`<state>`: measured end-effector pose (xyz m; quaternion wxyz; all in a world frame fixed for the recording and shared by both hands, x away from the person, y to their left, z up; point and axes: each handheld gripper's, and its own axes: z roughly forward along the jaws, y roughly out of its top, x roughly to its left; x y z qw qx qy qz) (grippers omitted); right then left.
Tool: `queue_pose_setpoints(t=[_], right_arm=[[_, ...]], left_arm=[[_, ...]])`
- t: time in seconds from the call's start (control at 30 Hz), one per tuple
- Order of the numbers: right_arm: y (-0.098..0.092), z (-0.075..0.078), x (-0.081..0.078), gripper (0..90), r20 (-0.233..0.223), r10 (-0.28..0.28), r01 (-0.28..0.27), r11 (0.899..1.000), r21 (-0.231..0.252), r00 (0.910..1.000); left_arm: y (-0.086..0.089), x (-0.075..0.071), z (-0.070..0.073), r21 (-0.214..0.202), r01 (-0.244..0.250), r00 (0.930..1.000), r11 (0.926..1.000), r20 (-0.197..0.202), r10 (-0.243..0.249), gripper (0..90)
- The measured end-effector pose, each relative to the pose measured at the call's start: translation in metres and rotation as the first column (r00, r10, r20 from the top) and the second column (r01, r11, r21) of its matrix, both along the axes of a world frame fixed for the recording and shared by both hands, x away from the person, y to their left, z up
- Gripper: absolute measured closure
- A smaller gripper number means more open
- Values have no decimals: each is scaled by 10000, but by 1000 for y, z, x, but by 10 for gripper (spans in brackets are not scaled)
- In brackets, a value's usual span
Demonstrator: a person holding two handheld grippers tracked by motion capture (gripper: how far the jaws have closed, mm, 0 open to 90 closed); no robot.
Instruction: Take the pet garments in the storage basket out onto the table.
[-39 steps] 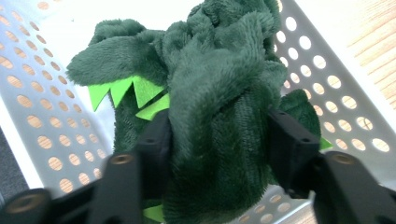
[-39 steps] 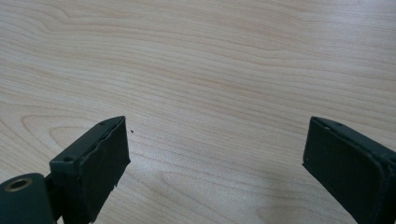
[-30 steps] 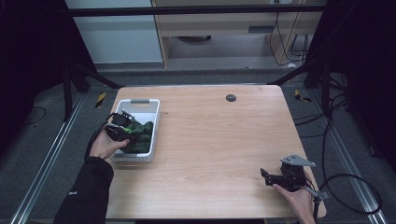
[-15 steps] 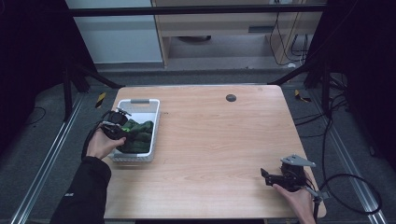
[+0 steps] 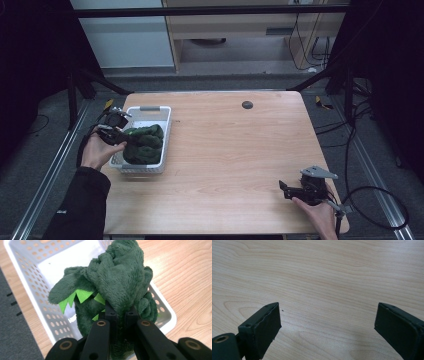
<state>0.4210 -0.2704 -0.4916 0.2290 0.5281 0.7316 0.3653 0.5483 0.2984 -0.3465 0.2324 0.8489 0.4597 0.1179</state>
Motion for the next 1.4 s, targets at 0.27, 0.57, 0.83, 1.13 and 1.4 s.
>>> queue_pose_setpoints(t=[0.27, 0.57, 0.83, 1.13, 1.4], right_arm=[[0, 0, 0, 68, 40, 34, -34, 10000, -25, 10000], [0, 1, -1, 67, 22, 19, -19, 10000, 59, 10000], [0, 1, -1, 66, 32, 39, -39, 10000, 46, 10000], [1, 1, -1, 66, 28, 41, -41, 10000, 62, 10000], [1, 1, -1, 65, 55, 53, -53, 10000, 41, 10000]], left_arm=[[1, -6, 21, -74, 63, 9994, 10000, 330, -61, 856], [0, -12, 37, 66, 237, 9986, 9997, 475, -240, 856], [1, -20, 51, 128, 430, 9964, 9990, 722, -438, 856], [-9, -33, 70, 278, 902, 9909, 9955, 982, -926, 856], [-29, -42, 79, 444, 1585, 9813, 9864, 1029, -1624, 856]])
